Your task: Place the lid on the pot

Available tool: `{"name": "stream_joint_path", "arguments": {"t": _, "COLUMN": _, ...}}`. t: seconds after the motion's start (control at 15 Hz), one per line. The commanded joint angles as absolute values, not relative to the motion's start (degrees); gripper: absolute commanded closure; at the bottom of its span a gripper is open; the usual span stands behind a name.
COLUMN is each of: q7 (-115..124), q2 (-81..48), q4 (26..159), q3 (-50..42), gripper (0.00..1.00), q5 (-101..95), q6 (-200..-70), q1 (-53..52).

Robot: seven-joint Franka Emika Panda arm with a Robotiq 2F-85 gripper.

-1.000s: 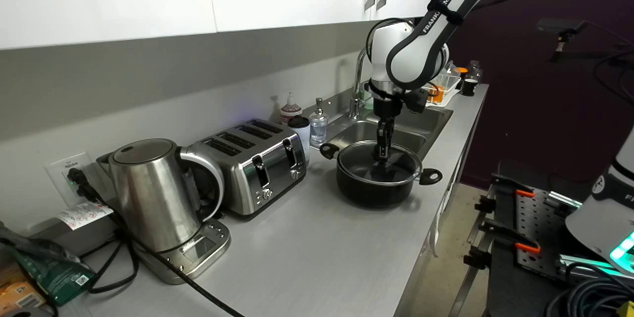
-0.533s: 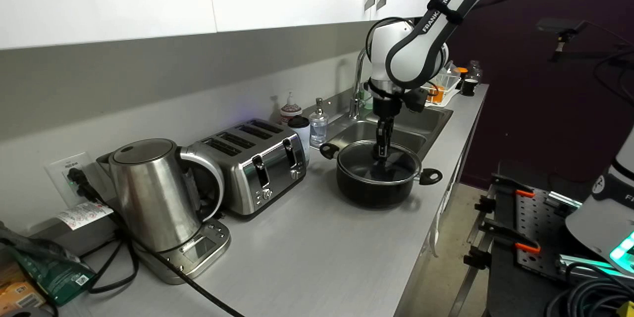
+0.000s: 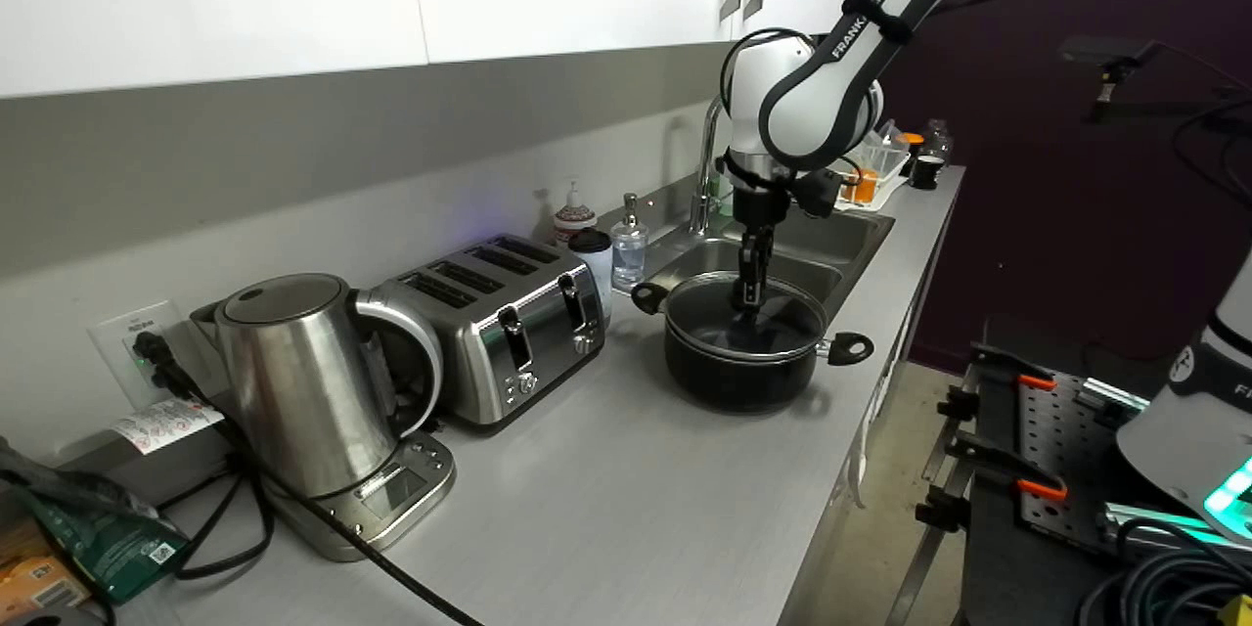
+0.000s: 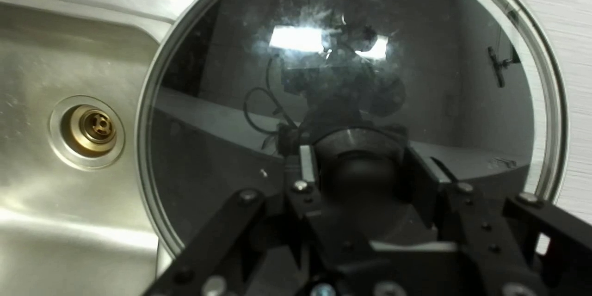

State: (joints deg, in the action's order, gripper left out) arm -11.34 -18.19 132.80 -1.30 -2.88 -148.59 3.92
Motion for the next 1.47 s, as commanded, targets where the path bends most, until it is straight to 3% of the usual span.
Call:
{"name": "stream_joint_path", "arguments": {"t": 0.0, "q7": -12.7, "q2": -17.1, "q4": 132.4, "q3": -1.0, "gripper": 0.76, "q5": -2.4, "q6": -147.6, "q1": 4.8}}
{"name": "stream_joint_path", "arguments": {"t": 1.4, "q7": -12.7, "q2": -20.3, "q4": 129.6, "q3": -0.6, "gripper": 0.76, "q5": -2.4, "q6": -147.1, "q1": 5.1}}
